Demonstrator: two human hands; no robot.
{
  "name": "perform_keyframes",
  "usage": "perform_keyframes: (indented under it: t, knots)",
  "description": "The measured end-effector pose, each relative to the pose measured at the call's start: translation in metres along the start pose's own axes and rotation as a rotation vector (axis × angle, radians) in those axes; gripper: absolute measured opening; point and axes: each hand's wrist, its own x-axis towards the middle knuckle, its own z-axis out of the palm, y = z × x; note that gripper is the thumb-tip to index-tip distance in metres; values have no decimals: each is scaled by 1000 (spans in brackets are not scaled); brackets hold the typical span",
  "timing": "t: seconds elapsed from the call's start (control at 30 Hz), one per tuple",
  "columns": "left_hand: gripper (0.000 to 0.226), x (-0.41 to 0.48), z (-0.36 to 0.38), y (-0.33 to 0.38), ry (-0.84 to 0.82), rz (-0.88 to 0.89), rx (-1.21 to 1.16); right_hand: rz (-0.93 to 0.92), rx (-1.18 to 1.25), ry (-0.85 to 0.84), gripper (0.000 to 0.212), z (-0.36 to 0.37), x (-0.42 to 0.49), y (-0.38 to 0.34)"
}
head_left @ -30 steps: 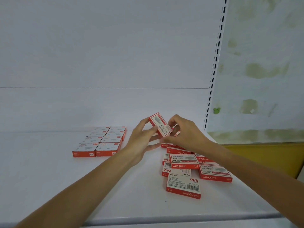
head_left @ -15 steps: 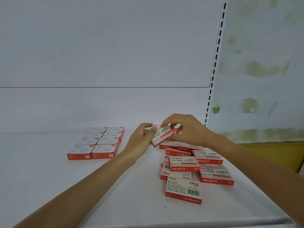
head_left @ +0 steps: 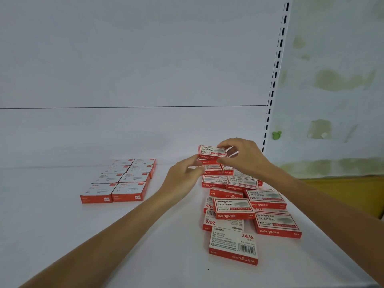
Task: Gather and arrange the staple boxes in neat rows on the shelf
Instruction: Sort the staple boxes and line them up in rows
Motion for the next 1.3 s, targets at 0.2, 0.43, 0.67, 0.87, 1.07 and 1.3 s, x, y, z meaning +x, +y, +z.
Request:
perform_keyframes:
  t: [0.2, 0.43, 0.67, 0.87, 1.07, 1.3]
  knots:
    - [36, 7, 7, -13, -45, -25, 162, 86, -60, -120, 39, 12, 10, 14]
    - [34, 10, 11, -30, -41, -44, 233, 133, -202, -257, 40, 26, 21, 20]
    - [33, 14, 15, -41, -57, 7, 357, 195, -194, -266, 38, 29, 33, 15]
    - [38, 16, 20, -46, -105, 77, 466, 214, -219, -259, 32, 32, 29, 19]
    - [35, 16, 21, -47, -75, 88, 541, 193, -247, -260, 33, 34, 27, 19]
    - [24, 11, 14, -46, -44, 113, 368, 190, -181, -210, 34, 28, 17, 18]
